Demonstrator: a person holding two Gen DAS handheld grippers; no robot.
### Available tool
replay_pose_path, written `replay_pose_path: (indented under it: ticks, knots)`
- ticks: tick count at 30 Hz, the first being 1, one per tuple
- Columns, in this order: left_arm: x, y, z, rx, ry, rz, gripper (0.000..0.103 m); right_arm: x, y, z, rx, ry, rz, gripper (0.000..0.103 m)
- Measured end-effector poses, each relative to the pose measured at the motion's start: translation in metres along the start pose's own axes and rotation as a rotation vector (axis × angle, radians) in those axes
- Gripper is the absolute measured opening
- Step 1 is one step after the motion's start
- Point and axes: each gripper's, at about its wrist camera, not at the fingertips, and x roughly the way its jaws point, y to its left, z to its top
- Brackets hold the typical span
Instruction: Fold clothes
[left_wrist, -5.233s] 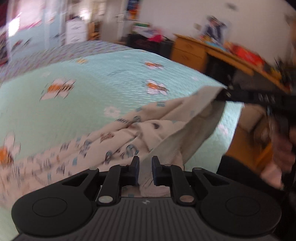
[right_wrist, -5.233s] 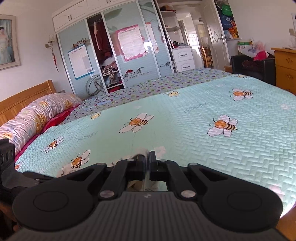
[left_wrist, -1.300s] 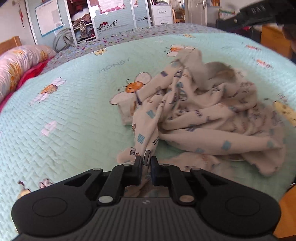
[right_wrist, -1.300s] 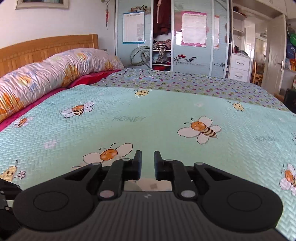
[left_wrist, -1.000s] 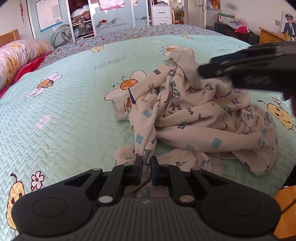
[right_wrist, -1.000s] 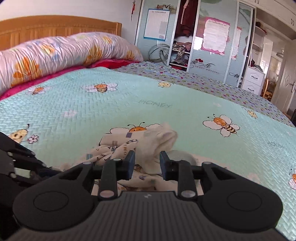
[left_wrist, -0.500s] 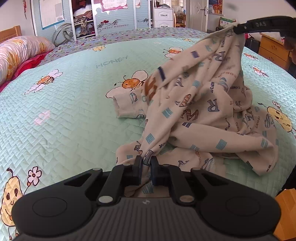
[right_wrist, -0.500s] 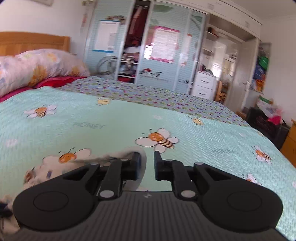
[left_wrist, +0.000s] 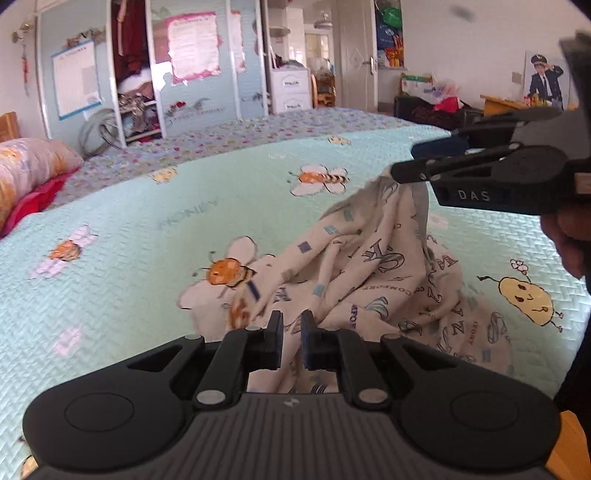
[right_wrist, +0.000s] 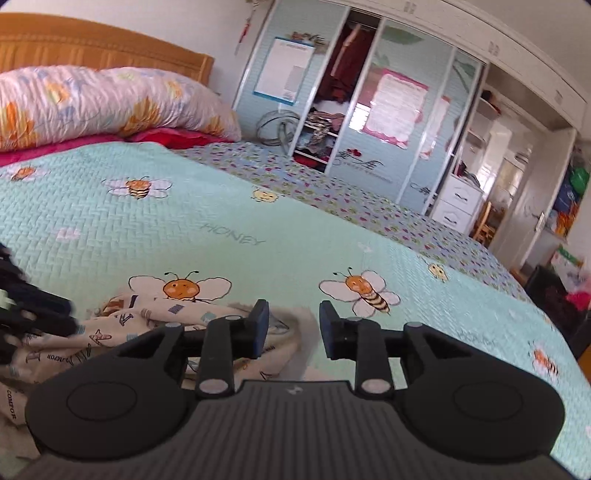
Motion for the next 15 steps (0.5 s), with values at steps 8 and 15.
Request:
replay_pose_path:
  ticks: [8,15]
  knots:
    - [0.032,-0.004,-0.023,-0.042,0.121,-0.004,0.004,0.070,0.014,0.001,-0.181,0.162,-0.029,0.001]
    - [-0.004,0.031,-0.061,-0.153,0.159,0.082,0.000,0.032,-0.093,0.015,0.442,0.139,0.230,0.000]
